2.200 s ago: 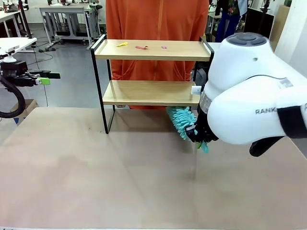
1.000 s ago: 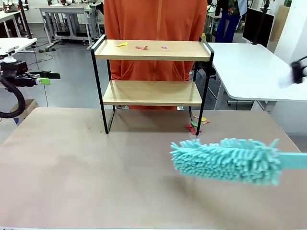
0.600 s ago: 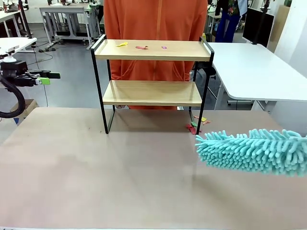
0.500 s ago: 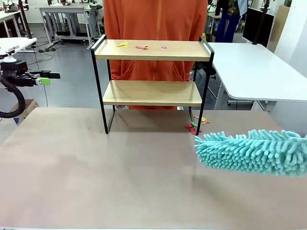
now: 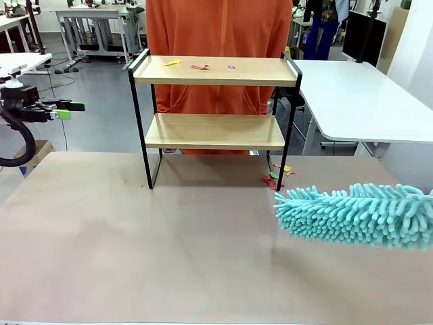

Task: Clean the shelf.
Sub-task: Clean the specific section of the Shelf indicated by the human with the Duster.

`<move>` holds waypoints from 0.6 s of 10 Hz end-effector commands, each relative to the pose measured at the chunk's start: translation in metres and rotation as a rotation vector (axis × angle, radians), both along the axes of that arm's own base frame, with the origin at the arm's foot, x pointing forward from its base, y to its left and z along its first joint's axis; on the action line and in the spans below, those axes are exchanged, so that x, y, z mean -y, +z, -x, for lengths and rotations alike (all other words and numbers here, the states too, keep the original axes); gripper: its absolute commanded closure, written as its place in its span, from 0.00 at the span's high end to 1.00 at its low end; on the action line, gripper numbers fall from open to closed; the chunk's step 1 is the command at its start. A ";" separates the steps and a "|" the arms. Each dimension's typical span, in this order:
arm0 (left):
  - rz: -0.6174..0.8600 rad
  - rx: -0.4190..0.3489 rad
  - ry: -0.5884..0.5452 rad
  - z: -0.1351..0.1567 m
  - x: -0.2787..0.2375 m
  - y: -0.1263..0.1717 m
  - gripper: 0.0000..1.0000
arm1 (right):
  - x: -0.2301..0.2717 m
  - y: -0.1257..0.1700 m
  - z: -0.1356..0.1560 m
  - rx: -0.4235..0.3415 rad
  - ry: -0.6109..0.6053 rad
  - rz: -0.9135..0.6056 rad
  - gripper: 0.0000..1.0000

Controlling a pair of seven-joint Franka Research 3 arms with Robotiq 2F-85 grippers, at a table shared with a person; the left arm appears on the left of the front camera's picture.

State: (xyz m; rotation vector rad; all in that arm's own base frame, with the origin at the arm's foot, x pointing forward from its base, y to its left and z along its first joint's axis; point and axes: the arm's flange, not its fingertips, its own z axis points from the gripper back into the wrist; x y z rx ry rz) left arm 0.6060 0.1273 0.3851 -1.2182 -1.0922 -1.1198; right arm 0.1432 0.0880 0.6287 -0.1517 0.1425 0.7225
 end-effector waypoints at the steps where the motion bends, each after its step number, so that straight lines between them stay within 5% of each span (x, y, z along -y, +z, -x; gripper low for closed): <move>1: -0.006 0.015 -0.005 0.002 -0.001 0.000 1.00 | -0.001 0.000 0.002 -0.004 0.002 -0.014 0.13; 6: -0.006 0.015 -0.005 0.002 -0.001 0.000 1.00 | -0.001 0.000 0.002 -0.004 0.002 -0.014 0.13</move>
